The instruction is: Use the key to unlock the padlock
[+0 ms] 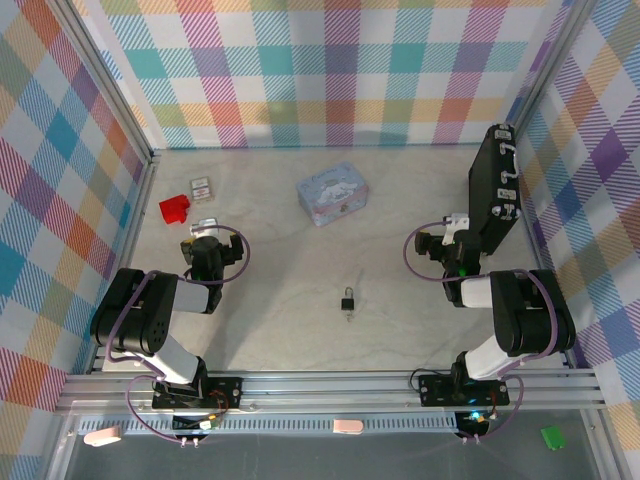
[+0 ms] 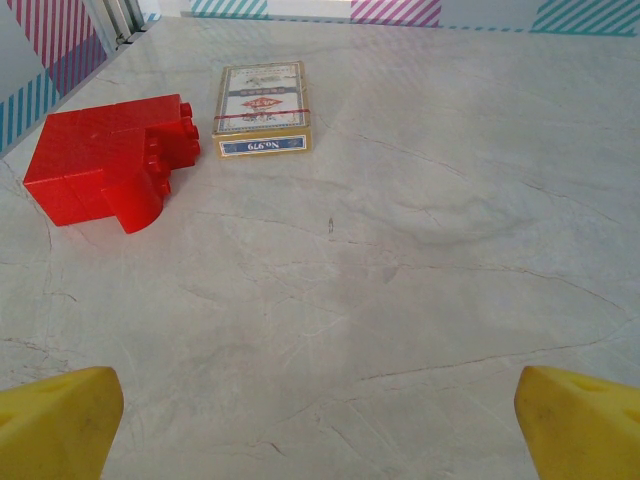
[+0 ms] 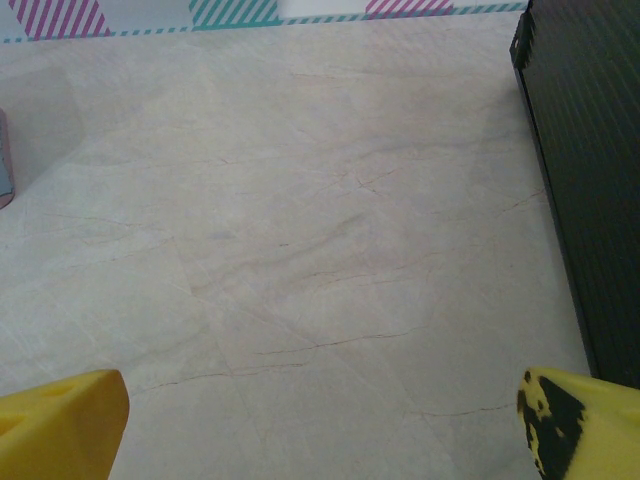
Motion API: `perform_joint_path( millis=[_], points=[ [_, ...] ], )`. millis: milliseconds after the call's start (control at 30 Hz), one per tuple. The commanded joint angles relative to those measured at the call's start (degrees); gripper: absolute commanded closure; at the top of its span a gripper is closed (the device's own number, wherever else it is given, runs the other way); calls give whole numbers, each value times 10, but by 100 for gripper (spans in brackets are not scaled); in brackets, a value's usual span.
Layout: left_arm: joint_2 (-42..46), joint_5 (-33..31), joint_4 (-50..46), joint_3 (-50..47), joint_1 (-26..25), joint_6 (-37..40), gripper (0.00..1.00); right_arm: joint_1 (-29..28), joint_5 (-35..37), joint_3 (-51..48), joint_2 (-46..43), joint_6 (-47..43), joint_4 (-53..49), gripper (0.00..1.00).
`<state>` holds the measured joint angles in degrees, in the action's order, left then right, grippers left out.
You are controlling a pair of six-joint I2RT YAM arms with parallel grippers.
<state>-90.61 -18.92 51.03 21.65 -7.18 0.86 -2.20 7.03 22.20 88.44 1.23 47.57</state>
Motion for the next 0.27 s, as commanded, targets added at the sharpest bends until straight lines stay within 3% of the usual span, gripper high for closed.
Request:
perform_joint_path(
  millis=[0, 67, 233],
  points=[
    [1, 4, 7, 8, 5, -9, 0, 3, -5, 10, -6, 6, 7, 1],
    [1, 4, 7, 9, 5, -9, 0, 12, -43, 18, -6, 1, -10, 1],
    [1, 4, 8, 8, 4, -9, 0, 13, -44, 15, -7, -1, -5, 1]
  ],
)
